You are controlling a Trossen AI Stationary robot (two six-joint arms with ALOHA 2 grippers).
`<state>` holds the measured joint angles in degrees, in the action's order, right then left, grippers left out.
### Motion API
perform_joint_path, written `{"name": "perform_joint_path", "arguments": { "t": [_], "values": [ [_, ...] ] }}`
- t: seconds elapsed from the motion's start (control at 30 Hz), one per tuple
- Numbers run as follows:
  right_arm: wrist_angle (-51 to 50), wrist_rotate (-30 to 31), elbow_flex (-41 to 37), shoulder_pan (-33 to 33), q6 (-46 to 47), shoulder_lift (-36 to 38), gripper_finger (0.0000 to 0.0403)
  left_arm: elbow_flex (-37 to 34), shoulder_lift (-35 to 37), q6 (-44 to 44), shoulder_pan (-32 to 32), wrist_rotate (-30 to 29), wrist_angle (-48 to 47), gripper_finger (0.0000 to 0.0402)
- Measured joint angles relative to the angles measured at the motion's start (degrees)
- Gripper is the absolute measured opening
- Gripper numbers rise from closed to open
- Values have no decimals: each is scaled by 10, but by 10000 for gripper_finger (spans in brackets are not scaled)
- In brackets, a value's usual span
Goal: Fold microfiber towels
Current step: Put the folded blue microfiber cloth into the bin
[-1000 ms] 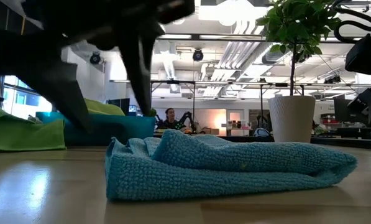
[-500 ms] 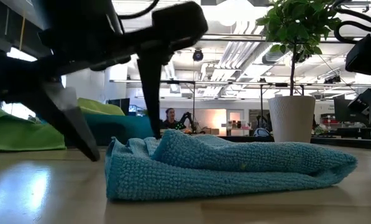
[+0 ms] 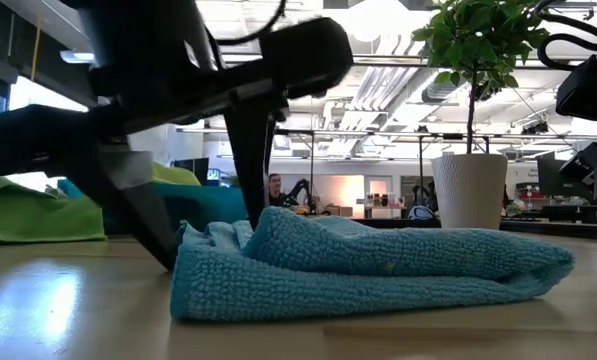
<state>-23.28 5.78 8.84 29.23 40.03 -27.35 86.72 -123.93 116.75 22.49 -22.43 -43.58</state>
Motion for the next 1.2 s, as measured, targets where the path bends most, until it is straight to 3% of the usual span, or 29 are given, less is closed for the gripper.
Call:
{"name": "perform_joint_path", "arguments": {
  "t": [0.57, 0.73, 0.9, 1.0, 1.2],
  "values": [
    [0, 0, 0, 0, 0, 0, 133, -2, -11, -99, -28, -6, -32, 11],
    [0, 0, 0, 0, 0, 0, 133, -4, 3, -256, -37, 3, -41, 13],
    [0, 0, 0, 0, 0, 0, 133, -7, 35, -407, -67, 66, -74, 4],
    [0, 0, 0, 0, 1, 0, 133, -6, 69, -483, -92, 92, -114, 5],
    [0, 0, 0, 0, 1, 0, 133, -4, 127, -673, -161, 89, -230, 3]
  ]
}}
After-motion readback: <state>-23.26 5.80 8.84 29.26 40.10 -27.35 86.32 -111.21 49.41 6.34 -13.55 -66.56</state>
